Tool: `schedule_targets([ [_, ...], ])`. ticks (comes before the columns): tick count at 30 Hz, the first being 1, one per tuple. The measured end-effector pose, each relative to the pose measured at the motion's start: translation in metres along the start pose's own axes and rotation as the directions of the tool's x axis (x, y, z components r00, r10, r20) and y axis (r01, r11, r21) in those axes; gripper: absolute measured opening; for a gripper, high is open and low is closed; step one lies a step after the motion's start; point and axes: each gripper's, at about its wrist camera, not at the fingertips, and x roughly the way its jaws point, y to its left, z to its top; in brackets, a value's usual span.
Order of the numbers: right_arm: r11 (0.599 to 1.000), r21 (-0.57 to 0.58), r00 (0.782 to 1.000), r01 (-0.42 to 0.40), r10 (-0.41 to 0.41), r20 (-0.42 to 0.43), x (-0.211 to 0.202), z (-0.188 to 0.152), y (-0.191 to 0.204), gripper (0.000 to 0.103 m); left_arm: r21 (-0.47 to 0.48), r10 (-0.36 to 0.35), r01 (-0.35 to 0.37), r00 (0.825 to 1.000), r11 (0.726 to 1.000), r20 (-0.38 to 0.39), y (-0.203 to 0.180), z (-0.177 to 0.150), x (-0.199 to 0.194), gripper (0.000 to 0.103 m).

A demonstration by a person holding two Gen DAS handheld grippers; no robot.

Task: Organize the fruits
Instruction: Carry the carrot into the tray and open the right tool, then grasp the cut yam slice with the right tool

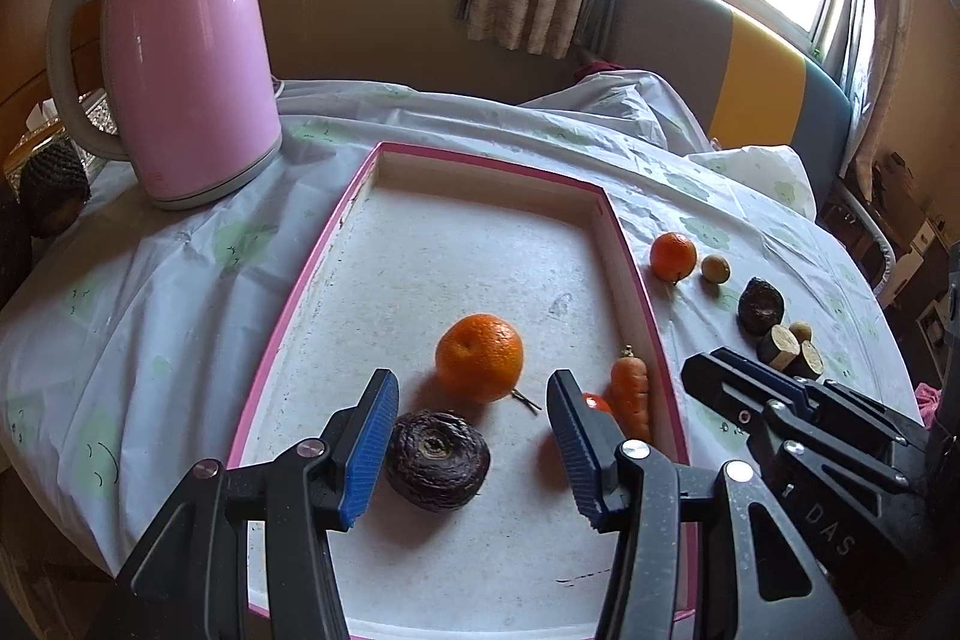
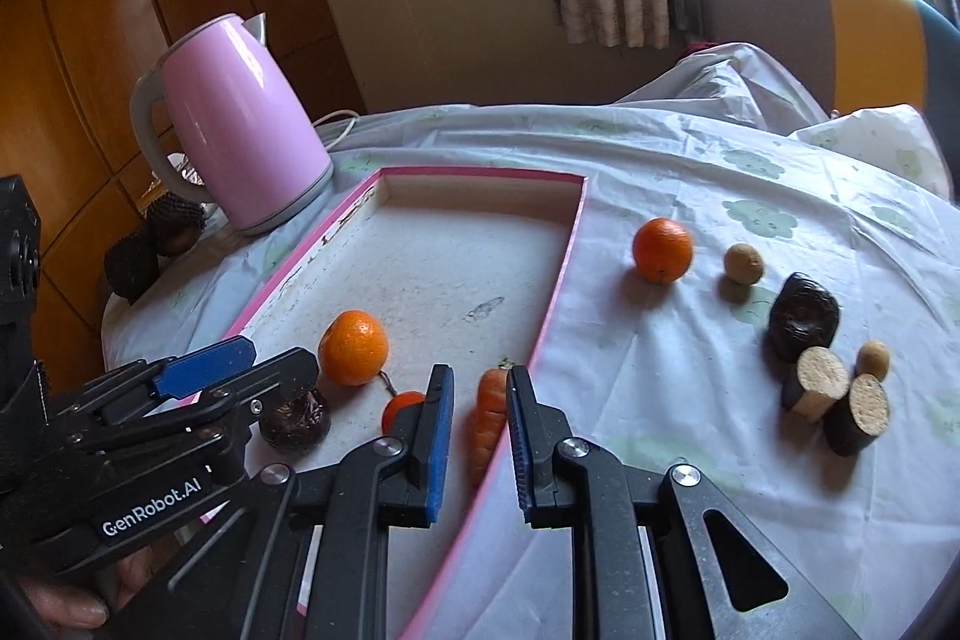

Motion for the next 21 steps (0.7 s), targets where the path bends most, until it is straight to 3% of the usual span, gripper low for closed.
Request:
schedule_targets([
  [8,0.992,0.095,0.996,0.082,-0.086,0.036,-0.022,-0.009,-0.034,0.04,0.057,-0.011,0.01,1.0,0.998,0.009,-0.017,-0.004,-0.005,0.052],
  [21,0.917,0.299,0.96,0.266,-0.281,0.01,-0.054,-0.036,-0.125,0.043,0.07,-0.041,0.042,0.999,0.997,-0.014,-0.027,-0.005,-0.002,0.052],
])
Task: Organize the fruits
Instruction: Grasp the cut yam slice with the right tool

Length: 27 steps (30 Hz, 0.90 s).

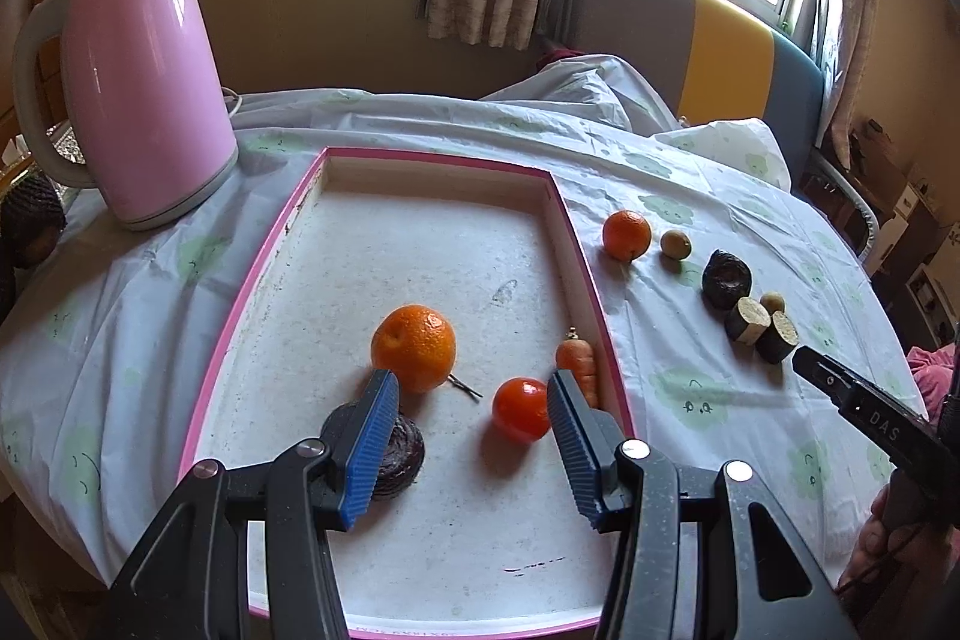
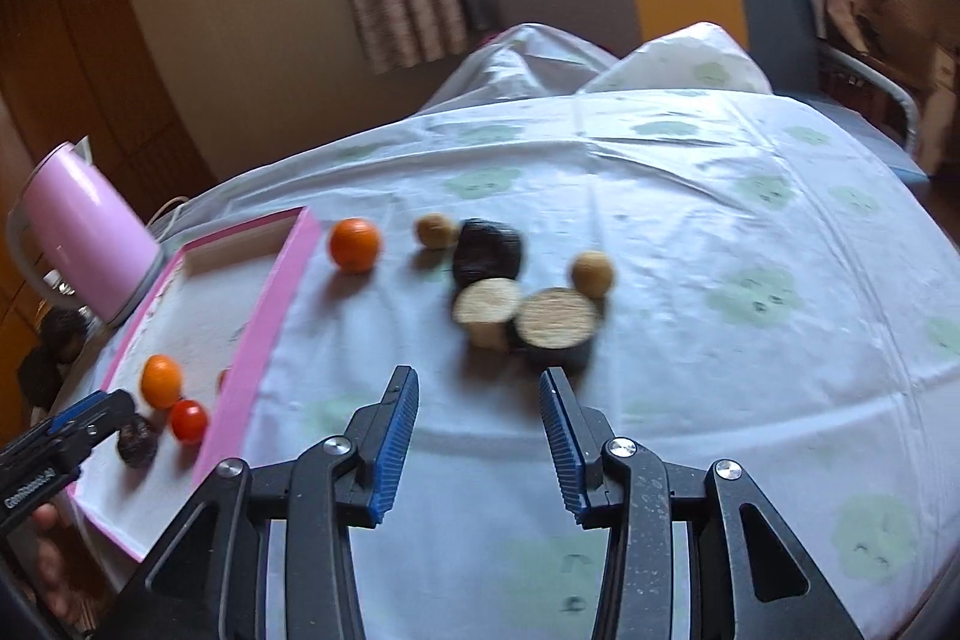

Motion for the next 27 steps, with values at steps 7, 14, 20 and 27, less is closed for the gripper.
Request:
schedule_targets([
  [7,0.999,-0.011,0.999,0.044,-0.044,-0.003,0.008,0.005,-0.019,0.043,0.031,-0.068,0.069,0.997,0.997,-0.022,-0.014,0.001,0.0,0.052],
  [14,0.993,-0.101,0.997,0.058,-0.063,-0.04,0.035,0.017,-0.012,0.043,0.066,-0.098,0.101,0.994,0.993,-0.045,-0.031,0.004,0.005,0.052],
  [20,0.986,-0.148,0.996,0.073,-0.08,-0.038,0.039,0.016,-0.011,0.035,0.104,-0.134,0.139,0.99,0.985,-0.055,-0.049,0.009,0.008,0.052],
  [27,0.97,-0.1,0.975,0.221,-0.221,0.011,0.026,0.011,-0.041,0.036,0.128,-0.185,0.195,0.979,0.972,-0.081,-0.076,0.015,0.018,0.052],
])
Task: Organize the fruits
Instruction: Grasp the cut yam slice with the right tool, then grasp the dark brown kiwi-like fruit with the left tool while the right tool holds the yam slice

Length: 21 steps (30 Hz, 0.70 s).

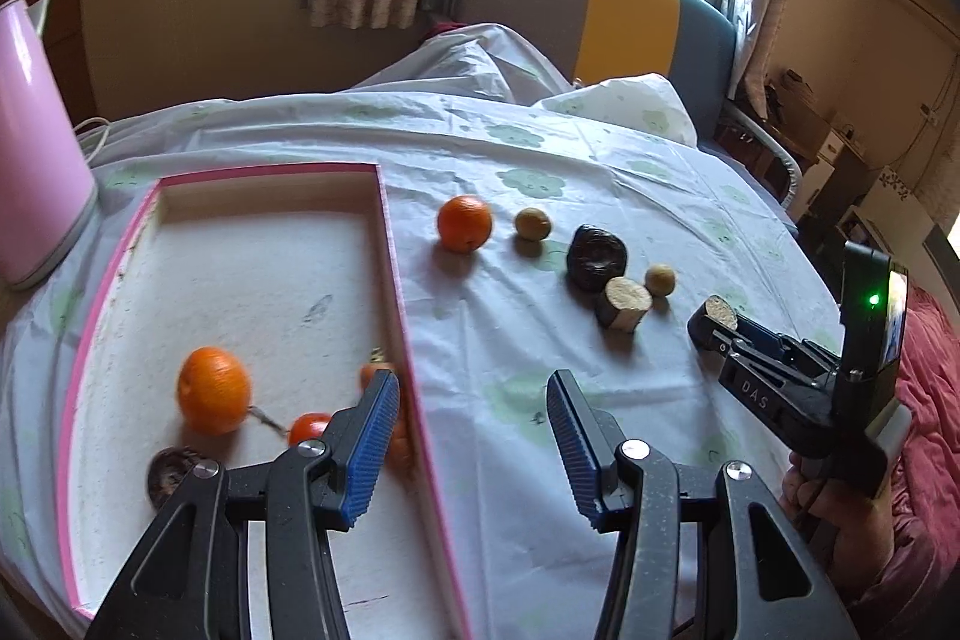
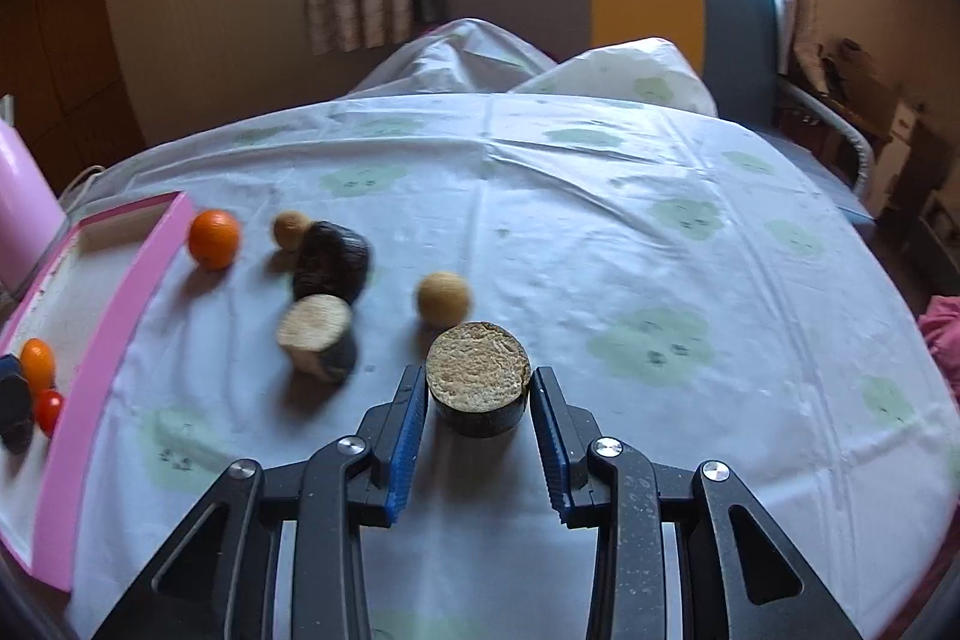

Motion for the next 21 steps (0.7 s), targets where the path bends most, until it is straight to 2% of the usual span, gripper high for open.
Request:
schedule_targets([
  [4,1.0,0.017,0.999,0.024,-0.025,0.02,0.001,-0.003,-0.012,0.036,-0.002,-0.035,0.035,0.999,0.999,-0.042,-0.013,0.005,0.015,0.052],
  [8,0.999,0.036,0.999,0.002,-0.003,0.034,0.002,-0.005,-0.016,0.036,0.011,-0.035,0.036,0.997,0.999,-0.07,-0.025,0.012,0.029,0.052],
  [15,0.996,0.08,0.999,-0.048,0.046,0.019,0.008,-0.008,-0.023,0.036,-0.02,-0.052,0.05,0.994,0.999,-0.096,-0.043,0.032,0.052,0.052],
  [21,0.993,0.096,0.998,-0.065,0.062,0.031,0.008,-0.01,-0.025,0.036,0.005,-0.052,0.053,0.993,0.999,-0.103,-0.065,0.05,0.072,0.055],
])
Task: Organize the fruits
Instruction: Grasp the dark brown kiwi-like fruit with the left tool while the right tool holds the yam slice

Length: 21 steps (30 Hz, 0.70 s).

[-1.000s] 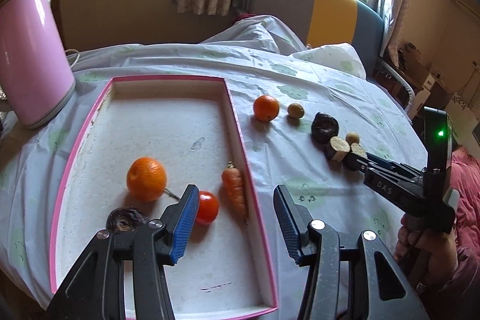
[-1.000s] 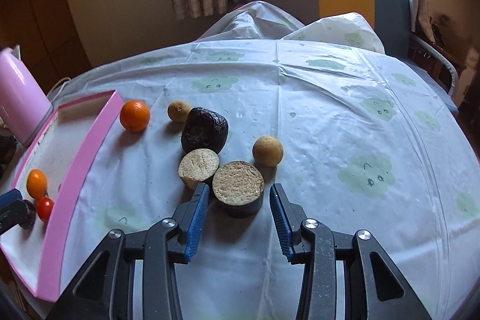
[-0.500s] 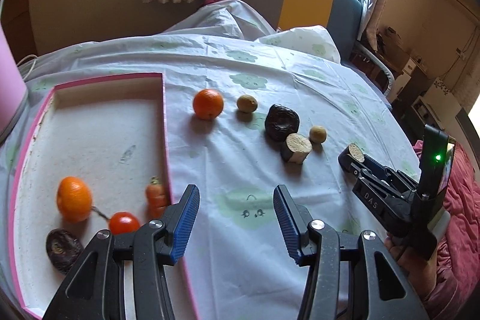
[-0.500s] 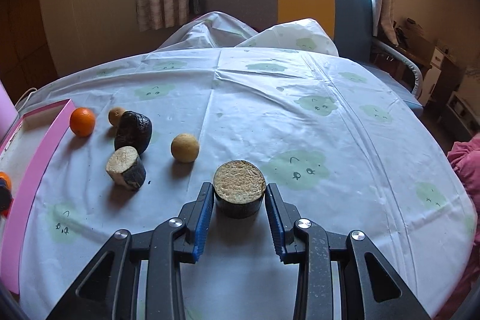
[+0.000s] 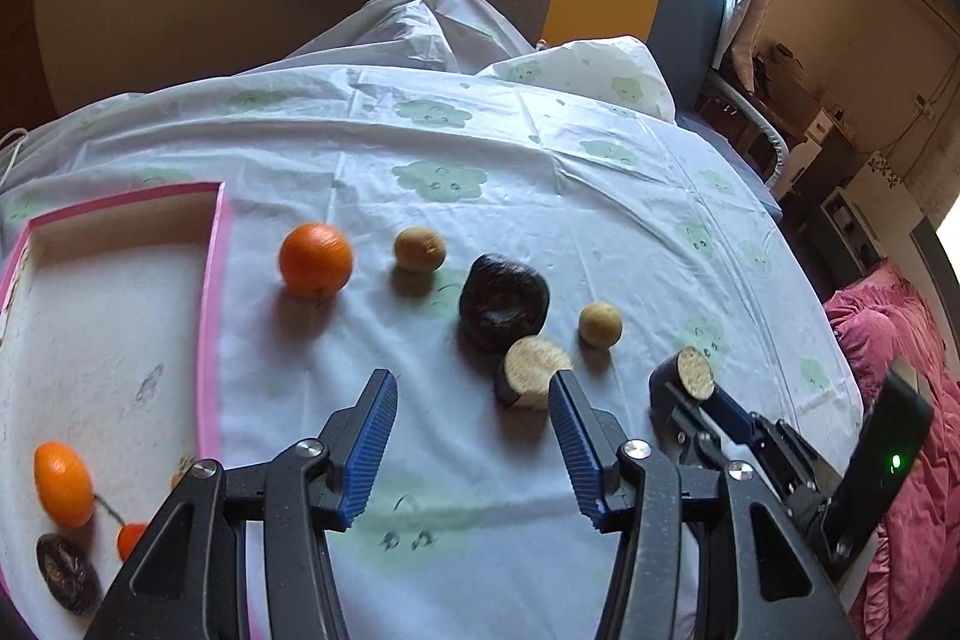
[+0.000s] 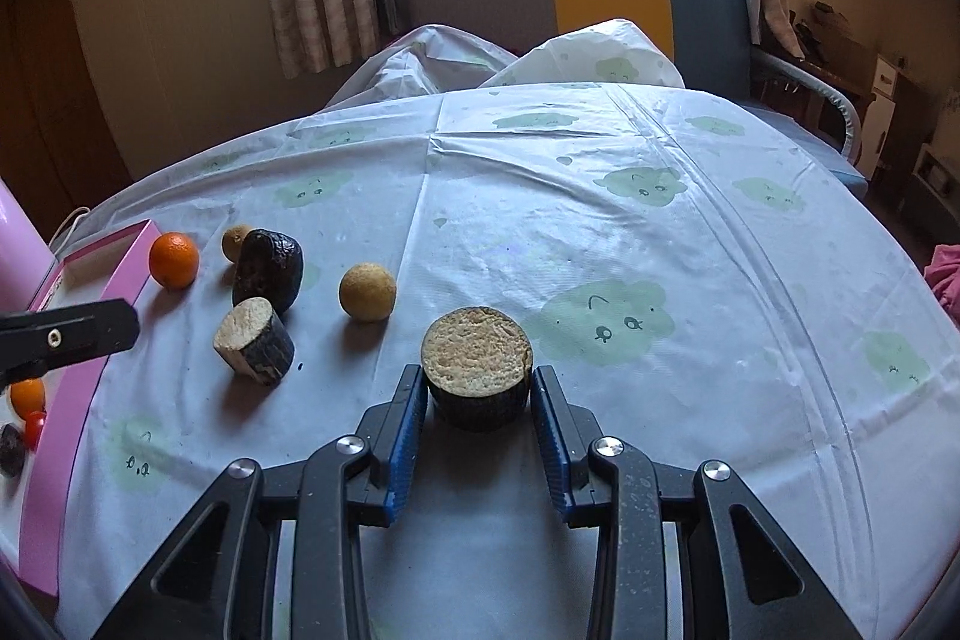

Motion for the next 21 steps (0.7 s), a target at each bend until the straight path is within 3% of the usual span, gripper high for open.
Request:
schedule_targets([
  [8,1.0,0.015,1.0,-0.016,0.016,0.002,0.001,-0.001,-0.003,0.036,0.021,0.006,-0.005,0.999,1.0,-0.035,-0.013,0.02,0.031,0.066],
  [14,0.999,0.026,1.0,-0.026,0.026,0.006,0.002,-0.001,-0.005,0.036,-0.008,-0.001,0.0,0.997,1.0,-0.079,-0.012,0.032,0.055,0.066],
  [19,0.999,0.027,1.0,-0.028,0.028,0.006,0.002,-0.001,-0.005,0.036,-0.026,0.002,-0.005,0.995,1.0,-0.097,-0.009,0.038,0.069,0.065],
  [20,0.999,0.028,1.0,-0.028,0.028,0.006,0.002,-0.001,-0.005,0.036,-0.035,-0.003,-0.001,0.995,0.999,-0.104,-0.008,0.039,0.072,0.062],
  [21,0.999,0.028,1.0,-0.028,0.028,0.006,0.002,-0.001,-0.005,0.036,-0.047,-0.018,0.013,0.994,0.999,-0.11,-0.006,0.039,0.075,0.053],
])
